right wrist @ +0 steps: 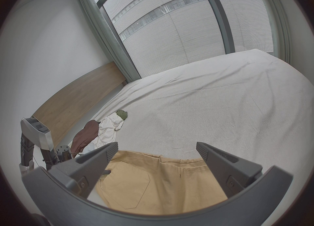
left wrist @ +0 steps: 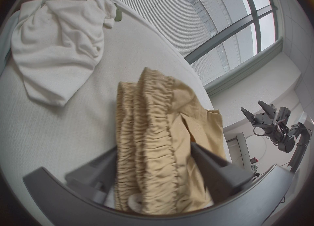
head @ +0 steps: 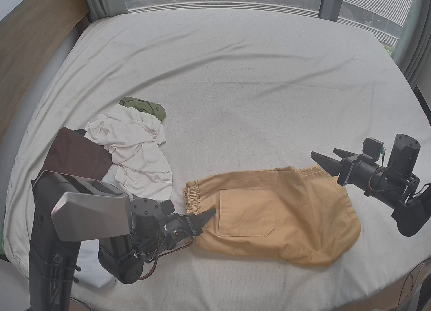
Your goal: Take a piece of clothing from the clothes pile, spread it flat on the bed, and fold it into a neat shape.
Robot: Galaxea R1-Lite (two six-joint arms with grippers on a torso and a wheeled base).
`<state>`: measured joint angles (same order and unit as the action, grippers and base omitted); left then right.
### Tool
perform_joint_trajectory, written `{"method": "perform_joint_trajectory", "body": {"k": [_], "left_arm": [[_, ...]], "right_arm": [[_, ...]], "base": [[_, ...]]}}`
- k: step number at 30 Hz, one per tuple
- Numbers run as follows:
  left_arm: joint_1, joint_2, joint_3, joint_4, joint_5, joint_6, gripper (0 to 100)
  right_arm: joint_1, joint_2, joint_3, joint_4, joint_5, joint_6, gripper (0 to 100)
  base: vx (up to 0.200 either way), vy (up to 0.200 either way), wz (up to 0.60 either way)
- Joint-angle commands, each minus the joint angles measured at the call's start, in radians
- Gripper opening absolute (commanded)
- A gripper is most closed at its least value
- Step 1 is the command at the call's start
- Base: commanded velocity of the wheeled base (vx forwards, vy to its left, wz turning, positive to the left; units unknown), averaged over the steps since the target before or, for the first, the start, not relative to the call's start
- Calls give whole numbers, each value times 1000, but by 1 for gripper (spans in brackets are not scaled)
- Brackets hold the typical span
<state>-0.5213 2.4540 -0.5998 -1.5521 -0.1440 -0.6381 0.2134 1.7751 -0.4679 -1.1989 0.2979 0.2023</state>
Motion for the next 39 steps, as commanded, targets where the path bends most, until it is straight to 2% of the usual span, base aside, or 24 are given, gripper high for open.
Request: {"method": "perform_joint_trajectory", "body": {"k": [1,16,18,22,39], "left_arm": [[1,-12,18,-5,31,-14,0],[29,-185,204,-5,38,-14,0],[67,-210,239,-5,37,-14,0],[95,-227,278,-5,34,-12,0],[165,-303,405,-5,9,-12,0]], "right_arm": [[3,3,2,-1,0,-1,100],[3,6,11,-1,1,-3,100],[3,12,11,-1,1,-4,100],[3,23,14,-1,3,-4,100],[15,40,28,-2,3,-6,100]], "base": [[0,0,0],[0,0,0],[0,0,0],[0,0,0],[0,0,0]]}}
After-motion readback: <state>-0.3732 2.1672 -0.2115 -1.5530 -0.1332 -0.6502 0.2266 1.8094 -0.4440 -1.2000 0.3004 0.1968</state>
